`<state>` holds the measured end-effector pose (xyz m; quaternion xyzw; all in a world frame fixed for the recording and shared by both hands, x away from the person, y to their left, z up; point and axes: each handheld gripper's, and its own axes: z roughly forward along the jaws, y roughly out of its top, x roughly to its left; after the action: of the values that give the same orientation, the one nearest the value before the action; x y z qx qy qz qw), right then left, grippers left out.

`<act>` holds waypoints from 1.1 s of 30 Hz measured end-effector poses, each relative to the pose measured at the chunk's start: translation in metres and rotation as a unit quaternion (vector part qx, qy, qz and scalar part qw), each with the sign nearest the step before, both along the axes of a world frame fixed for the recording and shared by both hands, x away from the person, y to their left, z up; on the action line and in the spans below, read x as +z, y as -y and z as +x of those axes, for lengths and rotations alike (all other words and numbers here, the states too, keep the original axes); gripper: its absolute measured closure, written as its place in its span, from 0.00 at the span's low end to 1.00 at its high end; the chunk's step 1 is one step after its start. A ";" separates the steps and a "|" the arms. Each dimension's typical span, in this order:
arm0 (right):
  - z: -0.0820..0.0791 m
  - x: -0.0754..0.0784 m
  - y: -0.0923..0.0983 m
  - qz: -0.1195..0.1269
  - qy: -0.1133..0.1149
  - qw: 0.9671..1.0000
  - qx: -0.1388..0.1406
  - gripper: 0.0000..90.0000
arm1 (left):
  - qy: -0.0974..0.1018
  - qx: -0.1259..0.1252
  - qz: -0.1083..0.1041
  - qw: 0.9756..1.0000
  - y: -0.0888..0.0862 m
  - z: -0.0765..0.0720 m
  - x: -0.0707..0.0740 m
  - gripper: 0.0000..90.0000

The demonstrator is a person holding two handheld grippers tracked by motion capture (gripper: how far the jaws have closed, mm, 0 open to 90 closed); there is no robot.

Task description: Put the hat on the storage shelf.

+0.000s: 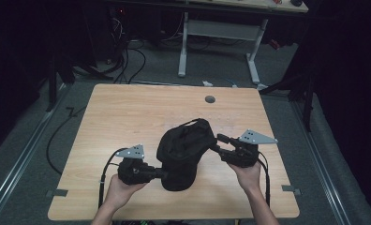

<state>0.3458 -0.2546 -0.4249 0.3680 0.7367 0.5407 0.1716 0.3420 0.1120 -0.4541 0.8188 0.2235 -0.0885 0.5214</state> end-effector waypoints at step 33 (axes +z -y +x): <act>0.004 -0.103 0.038 -0.175 -0.138 0.957 -0.187 0.43 | 0.064 0.111 -0.009 0.992 -0.028 0.009 0.023 0.96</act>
<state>0.3501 -0.2925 -0.5275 0.5343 0.7541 0.3060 0.2283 0.3507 0.1396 -0.4313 0.7881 0.2779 0.0204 0.5489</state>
